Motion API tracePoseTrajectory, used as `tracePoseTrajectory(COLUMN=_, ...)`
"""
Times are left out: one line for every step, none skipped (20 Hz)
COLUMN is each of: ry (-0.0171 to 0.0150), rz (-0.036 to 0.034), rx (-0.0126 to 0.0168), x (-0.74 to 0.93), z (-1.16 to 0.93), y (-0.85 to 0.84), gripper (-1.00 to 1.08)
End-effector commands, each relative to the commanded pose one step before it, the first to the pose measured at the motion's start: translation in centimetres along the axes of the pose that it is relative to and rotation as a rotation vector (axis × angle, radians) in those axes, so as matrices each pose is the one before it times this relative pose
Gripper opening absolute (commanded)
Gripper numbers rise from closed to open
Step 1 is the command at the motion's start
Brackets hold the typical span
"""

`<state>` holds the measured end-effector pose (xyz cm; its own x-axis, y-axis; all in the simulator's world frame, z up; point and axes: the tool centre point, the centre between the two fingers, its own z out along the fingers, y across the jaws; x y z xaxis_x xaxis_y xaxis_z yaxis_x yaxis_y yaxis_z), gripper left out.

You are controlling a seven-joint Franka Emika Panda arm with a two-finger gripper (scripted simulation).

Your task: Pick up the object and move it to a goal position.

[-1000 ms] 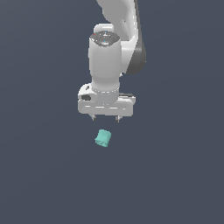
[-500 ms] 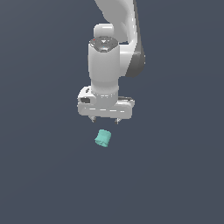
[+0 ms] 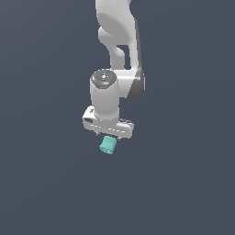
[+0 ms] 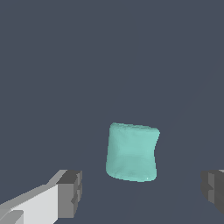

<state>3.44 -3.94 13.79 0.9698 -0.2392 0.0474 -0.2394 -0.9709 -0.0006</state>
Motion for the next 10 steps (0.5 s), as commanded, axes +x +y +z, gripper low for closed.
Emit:
tracePoseTrajectory(ry=-0.01871, rz=0.03875, rx=-0.00041, x=-0.184, z=1.889, y=0.342, gripper=1.0)
tracePoseTrajectory(ry=-0.00602, rz=0.01206, rx=-0.00036, x=-0.06, z=0.602, y=0.115, gripper=1.0)
tracePoseTrajectory(ry=-0.00531, rz=0.01067, rx=-0.00039, x=-0.053, z=0.532, y=0.105, gripper=1.0)
tracePoseTrajectory(ry=-0.00458, rz=0.00923, rx=-0.00039, x=-0.047, z=0.461, y=0.092, gripper=1.0)
tracePoseTrajectory(ry=-0.00388, rz=0.00785, rx=-0.00037, x=-0.039, z=0.391, y=0.081, gripper=1.0)
tracePoseTrajectory(ry=-0.00316, rz=0.0064, rx=-0.00033, x=-0.032, z=0.32, y=0.065, gripper=1.0)
tracePoseTrajectory(ry=-0.00244, rz=0.00495, rx=-0.00027, x=-0.026, z=0.248, y=0.049, gripper=1.0)
tracePoseTrajectory(ry=-0.00177, rz=0.00361, rx=-0.0002, x=-0.017, z=0.179, y=0.04, gripper=1.0)
tracePoseTrajectory(ry=-0.00101, rz=0.00205, rx=-0.00012, x=-0.012, z=0.104, y=0.017, gripper=1.0)
tracePoseTrajectory(ry=-0.0003, rz=0.00062, rx=-0.00004, x=-0.006, z=0.033, y=0.002, gripper=1.0)
